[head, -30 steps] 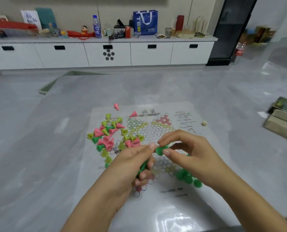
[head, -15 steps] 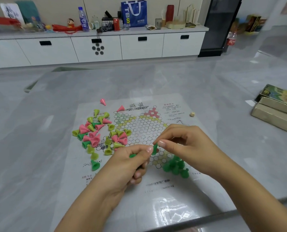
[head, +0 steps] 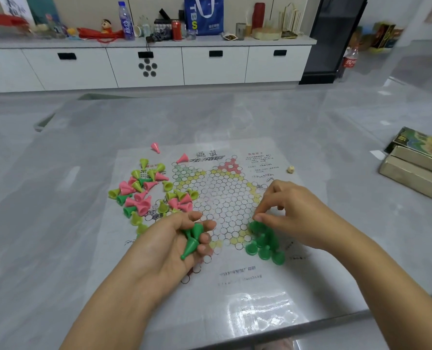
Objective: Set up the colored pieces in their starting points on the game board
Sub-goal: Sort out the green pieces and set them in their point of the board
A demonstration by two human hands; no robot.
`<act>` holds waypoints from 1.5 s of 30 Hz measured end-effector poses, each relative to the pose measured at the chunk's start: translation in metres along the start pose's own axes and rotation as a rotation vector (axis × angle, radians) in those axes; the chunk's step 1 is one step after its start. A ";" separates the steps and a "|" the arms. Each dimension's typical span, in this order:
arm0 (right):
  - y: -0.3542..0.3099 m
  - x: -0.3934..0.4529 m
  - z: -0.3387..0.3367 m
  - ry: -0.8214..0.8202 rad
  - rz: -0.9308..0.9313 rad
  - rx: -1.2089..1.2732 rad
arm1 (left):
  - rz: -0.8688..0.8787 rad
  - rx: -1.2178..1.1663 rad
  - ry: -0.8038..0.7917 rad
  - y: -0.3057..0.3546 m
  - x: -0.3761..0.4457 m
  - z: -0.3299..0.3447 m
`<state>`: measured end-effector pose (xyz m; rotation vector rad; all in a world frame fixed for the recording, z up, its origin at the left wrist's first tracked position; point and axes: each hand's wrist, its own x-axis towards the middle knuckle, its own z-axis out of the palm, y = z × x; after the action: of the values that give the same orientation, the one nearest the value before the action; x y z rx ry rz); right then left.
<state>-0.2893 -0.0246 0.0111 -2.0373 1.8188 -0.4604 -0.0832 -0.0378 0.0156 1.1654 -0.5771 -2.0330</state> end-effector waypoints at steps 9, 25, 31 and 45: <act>0.004 0.000 0.002 -0.026 -0.016 -0.016 | 0.029 -0.003 0.024 -0.001 0.004 0.000; -0.034 -0.007 0.001 0.183 -0.269 0.272 | 0.067 0.246 -0.056 -0.009 -0.003 0.007; -0.046 -0.006 0.010 0.171 -0.339 0.403 | 0.072 0.274 -0.074 -0.010 -0.003 0.009; -0.044 -0.004 0.008 0.197 -0.208 0.456 | 0.006 0.225 -0.055 -0.012 0.001 0.008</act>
<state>-0.2480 -0.0159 0.0251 -1.9096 1.4325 -1.0616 -0.0951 -0.0306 0.0111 1.2379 -0.8535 -2.0396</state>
